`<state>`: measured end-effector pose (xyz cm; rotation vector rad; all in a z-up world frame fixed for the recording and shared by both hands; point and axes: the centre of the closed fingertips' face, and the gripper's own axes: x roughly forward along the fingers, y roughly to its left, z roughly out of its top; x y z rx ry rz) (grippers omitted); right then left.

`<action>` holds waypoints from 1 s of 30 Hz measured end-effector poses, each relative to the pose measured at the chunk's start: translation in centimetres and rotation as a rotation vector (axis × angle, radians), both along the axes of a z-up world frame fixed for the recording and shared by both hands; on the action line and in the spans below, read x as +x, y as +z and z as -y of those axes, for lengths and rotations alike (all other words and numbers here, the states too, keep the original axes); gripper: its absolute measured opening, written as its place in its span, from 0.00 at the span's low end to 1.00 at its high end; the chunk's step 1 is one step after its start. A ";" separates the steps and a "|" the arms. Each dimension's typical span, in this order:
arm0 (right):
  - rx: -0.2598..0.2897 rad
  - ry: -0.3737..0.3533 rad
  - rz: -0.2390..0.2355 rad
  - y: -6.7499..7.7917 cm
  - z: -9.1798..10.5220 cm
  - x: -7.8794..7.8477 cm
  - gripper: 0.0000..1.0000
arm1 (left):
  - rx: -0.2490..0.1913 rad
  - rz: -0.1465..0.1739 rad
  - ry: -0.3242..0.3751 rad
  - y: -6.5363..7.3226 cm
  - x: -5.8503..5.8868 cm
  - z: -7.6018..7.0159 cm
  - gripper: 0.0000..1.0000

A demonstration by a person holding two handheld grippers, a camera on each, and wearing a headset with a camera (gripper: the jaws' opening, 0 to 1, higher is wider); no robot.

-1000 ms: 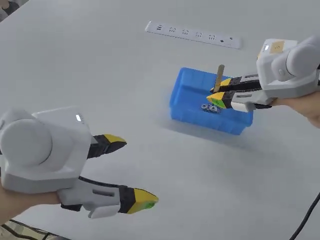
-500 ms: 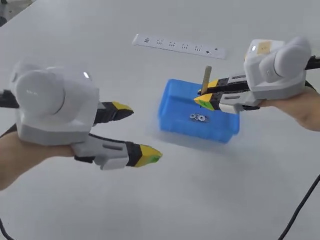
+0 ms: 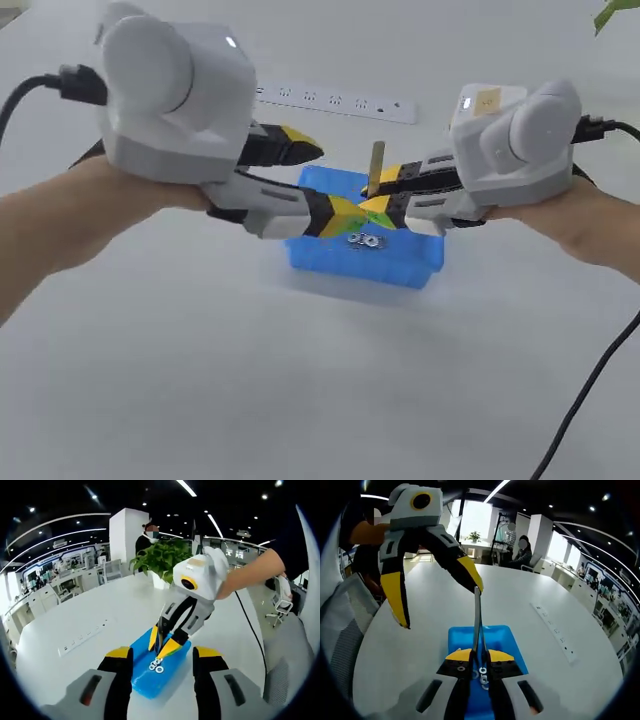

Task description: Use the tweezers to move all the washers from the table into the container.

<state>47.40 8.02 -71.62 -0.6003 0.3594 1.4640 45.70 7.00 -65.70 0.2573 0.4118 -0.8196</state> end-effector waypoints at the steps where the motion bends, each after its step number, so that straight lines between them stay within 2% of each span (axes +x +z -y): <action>1: -0.001 0.006 0.003 0.1 0.0 -0.2 0.11 | -0.002 0.002 -0.006 0.0 0.3 0.3 0.49; 5: 0.006 0.015 0.005 0.5 -0.1 -0.5 0.11 | -0.018 0.004 -0.032 0.3 1.4 1.3 0.46; 9: 0.000 0.018 0.008 0.3 0.0 -0.6 0.11 | -0.015 -0.004 -0.049 0.3 1.8 1.6 0.45; 15: -0.007 0.017 0.009 0.1 0.2 -0.5 0.11 | 0.015 0.003 -0.083 0.3 1.5 1.7 0.26; 18: -0.007 0.015 0.009 0.1 0.2 -0.4 0.11 | 0.019 -0.004 -0.099 0.3 1.3 1.8 0.25; 22: -0.007 0.016 0.011 0.1 0.2 -0.4 0.11 | 0.024 0.011 -0.121 0.8 1.1 2.4 0.21; 26: -0.005 0.018 0.013 0.2 0.2 -0.4 0.11 | 0.072 0.035 -0.159 0.9 0.9 2.5 0.14; 30: -0.001 0.019 0.016 0.4 0.0 -0.4 0.11 | 0.096 0.035 -0.180 0.7 0.8 2.4 0.12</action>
